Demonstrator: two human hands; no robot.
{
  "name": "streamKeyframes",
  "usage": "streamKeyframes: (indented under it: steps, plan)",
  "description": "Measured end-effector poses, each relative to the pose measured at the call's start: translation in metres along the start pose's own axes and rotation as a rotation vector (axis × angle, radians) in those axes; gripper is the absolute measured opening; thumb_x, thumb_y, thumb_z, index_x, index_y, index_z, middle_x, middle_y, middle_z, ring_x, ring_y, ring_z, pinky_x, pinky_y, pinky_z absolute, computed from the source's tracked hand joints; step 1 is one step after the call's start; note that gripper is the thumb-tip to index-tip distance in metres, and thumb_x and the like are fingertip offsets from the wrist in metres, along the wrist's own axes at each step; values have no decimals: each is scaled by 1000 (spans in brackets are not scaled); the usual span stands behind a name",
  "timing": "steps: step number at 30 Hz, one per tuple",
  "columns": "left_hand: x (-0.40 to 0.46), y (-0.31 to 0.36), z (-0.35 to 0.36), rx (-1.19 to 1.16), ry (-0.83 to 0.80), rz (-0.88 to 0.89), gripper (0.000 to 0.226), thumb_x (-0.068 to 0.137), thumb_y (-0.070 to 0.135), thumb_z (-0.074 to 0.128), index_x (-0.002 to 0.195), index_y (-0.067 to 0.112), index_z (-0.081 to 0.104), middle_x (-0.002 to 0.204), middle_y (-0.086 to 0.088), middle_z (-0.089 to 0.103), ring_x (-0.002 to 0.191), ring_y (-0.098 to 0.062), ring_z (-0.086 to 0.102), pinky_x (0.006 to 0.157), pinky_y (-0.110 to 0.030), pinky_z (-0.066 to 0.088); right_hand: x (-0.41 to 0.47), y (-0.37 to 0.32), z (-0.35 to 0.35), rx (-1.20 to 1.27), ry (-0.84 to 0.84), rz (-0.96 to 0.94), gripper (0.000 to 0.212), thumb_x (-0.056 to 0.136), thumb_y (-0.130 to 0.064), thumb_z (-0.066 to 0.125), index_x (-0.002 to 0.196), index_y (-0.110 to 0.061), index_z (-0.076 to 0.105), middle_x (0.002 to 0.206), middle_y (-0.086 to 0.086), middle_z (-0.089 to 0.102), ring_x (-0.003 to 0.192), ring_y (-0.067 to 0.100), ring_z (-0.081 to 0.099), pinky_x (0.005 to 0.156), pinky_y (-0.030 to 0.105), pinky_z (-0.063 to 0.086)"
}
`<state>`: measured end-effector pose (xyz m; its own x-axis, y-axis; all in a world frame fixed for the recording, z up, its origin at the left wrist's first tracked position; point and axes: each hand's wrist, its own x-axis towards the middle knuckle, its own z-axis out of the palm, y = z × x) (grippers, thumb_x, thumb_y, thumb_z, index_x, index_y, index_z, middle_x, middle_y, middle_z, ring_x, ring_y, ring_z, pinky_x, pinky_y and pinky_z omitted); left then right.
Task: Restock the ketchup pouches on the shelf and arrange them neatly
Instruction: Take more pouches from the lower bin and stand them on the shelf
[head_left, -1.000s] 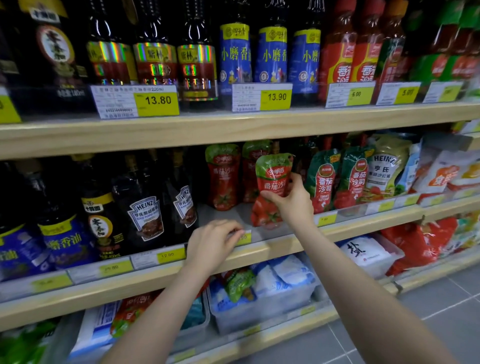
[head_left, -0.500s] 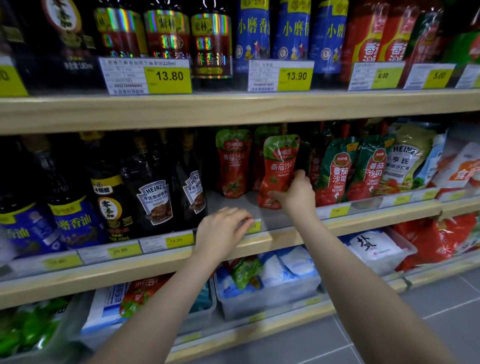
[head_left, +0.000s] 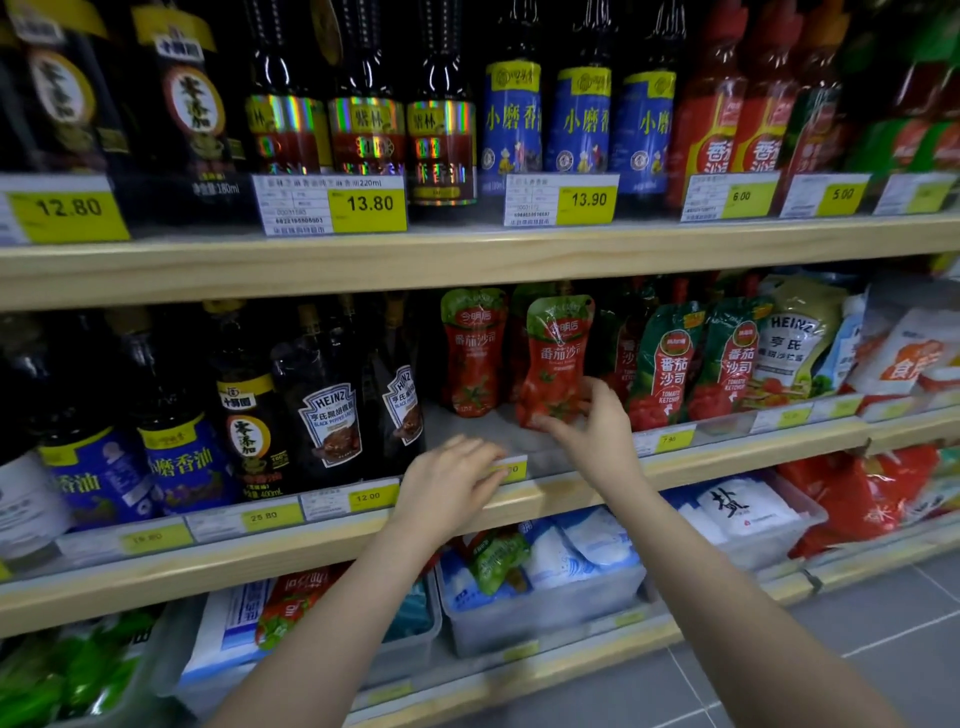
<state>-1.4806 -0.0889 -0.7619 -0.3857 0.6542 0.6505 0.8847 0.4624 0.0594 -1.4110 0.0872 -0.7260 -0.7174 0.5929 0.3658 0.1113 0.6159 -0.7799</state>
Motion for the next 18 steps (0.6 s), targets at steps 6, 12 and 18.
streamKeyframes:
  steps: [6,12,18]
  plan:
    - [-59,-32,-16,163,18,63,46,84,28,61,126,13,53,118,-2,62,101,-20,56,87,-32,38,-88,30,2,66,-38,-131,35,79,-19,71,110,-19,55,102,-9,54,93,1,53,81,6,39]
    - [-94,-51,-36,205,-58,26,48,88,33,47,130,11,51,136,-7,52,124,-23,47,107,-41,28,-124,60,43,140,-174,171,24,78,-13,72,98,-9,58,96,4,62,83,18,60,68,17,46]
    - [-95,-47,-30,326,-89,-11,49,88,38,46,129,12,51,138,-8,50,124,-25,48,107,-43,27,-126,86,81,178,-196,480,38,79,-22,72,106,-4,52,99,9,57,87,30,60,79,42,50]
